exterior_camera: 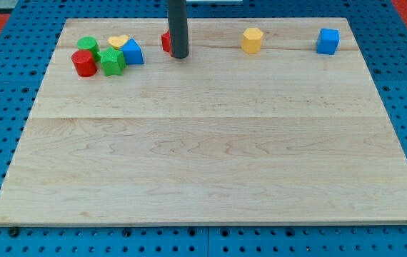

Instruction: Slide the blue triangle towards the red star

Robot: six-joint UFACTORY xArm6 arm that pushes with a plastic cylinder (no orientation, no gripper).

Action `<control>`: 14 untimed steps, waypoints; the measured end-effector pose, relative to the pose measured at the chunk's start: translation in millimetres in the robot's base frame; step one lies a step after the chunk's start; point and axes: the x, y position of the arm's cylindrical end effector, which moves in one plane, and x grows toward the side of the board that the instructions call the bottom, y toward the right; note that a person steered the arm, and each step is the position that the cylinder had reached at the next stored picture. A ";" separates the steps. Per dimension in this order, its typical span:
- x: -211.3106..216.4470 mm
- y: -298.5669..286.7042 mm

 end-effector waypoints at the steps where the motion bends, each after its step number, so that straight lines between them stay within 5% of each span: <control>1: -0.8 -56.7; 3: -54.6 -61.4; 4: -50.7 -19.2; 9: 29.4 -52.6; 10: 47.7 -98.7; 11: 34.9 -137.1; 14: -20.3 -114.5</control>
